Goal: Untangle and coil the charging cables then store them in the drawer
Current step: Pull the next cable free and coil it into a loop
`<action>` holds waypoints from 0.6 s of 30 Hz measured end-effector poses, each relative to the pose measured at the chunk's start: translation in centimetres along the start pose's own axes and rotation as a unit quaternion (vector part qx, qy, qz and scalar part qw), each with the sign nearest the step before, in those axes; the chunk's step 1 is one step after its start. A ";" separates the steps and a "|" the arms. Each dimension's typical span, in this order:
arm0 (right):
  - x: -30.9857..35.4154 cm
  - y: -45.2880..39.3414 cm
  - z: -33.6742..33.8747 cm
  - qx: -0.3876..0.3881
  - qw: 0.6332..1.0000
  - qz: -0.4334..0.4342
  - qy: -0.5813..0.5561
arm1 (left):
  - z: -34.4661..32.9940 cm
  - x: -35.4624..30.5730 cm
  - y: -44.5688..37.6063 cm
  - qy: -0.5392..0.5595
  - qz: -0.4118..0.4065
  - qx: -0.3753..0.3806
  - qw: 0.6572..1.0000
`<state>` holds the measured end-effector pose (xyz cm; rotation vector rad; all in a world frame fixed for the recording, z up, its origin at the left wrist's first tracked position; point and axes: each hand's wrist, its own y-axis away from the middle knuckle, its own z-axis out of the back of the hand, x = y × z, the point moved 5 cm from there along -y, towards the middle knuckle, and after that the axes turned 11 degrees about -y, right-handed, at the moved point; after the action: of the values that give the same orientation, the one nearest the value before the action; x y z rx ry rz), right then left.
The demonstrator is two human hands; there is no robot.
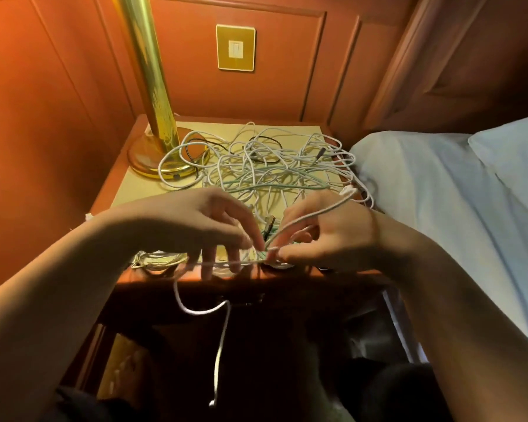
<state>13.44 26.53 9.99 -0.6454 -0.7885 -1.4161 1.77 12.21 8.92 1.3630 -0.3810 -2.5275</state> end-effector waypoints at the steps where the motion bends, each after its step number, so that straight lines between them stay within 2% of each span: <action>1: 0.0 0.0 -0.1 -0.020 0.999 -0.010 0.039 | 0.4 0.3 -0.3 -0.012 0.022 -0.039 0.999; 3: 0.5 0.0 -0.3 -0.054 0.995 -0.009 0.086 | 0.5 0.4 -0.7 -0.015 0.047 -0.061 0.997; 7: 1.8 0.2 -0.6 -0.116 0.983 0.044 0.134 | -0.4 0.5 -1.5 0.008 0.063 0.024 0.998; 10: 2.3 0.5 -0.2 -0.206 0.952 0.092 0.205 | -0.6 0.6 -1.9 0.025 0.041 0.048 0.998; 13: 2.5 0.9 0.2 -0.255 0.942 0.100 0.193 | 0.2 0.1 -2.0 0.007 -0.017 -0.030 0.999; 15: 2.8 1.3 0.3 -0.280 0.940 0.099 0.168 | 0.9 0.7 -1.9 0.038 -0.027 -0.084 0.995; 18: 2.2 1.5 1.2 -0.277 0.958 0.069 0.018 | 1.6 1.9 -2.0 0.152 -0.025 -0.142 0.978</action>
<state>14.78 26.22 12.59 -1.0784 -0.2986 -1.5207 -0.82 13.59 7.64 1.6175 0.0716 -2.2485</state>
